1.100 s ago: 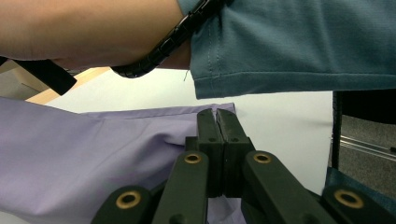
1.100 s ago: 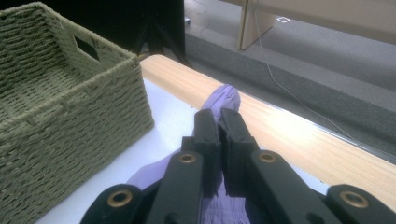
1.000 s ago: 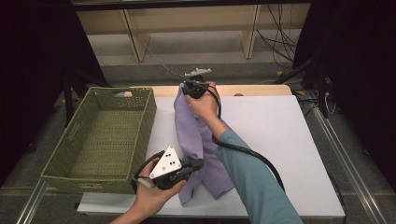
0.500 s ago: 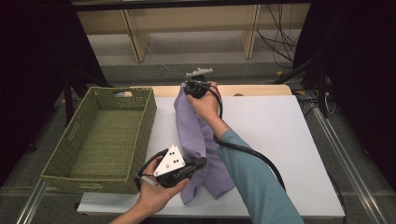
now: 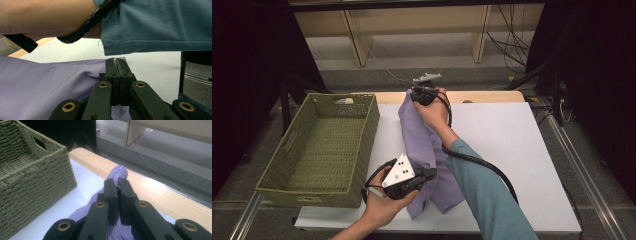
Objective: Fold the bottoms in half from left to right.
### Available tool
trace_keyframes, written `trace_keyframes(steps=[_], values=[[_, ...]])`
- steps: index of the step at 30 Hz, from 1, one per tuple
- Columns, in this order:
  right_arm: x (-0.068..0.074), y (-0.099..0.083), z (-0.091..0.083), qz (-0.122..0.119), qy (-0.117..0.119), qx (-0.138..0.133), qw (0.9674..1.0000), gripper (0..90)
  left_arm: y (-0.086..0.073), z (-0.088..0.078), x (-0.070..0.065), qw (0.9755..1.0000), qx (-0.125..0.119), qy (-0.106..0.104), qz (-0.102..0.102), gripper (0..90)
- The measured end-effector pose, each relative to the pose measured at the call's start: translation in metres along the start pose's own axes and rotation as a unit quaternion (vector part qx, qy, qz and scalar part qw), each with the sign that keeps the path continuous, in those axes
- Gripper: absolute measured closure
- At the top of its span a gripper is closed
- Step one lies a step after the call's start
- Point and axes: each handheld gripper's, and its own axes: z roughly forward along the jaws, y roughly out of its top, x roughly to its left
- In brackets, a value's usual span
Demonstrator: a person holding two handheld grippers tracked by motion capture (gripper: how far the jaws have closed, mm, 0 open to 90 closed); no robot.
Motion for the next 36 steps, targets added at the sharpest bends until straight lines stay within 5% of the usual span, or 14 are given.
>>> trace_keyframes(steps=[36], values=[[-0.017,-0.007,-0.002,0.000,-0.008,-0.001,1.0000,86.5,-0.001,0.037,0.002,0.9998,0.014,-0.011,0.003,88.9]])
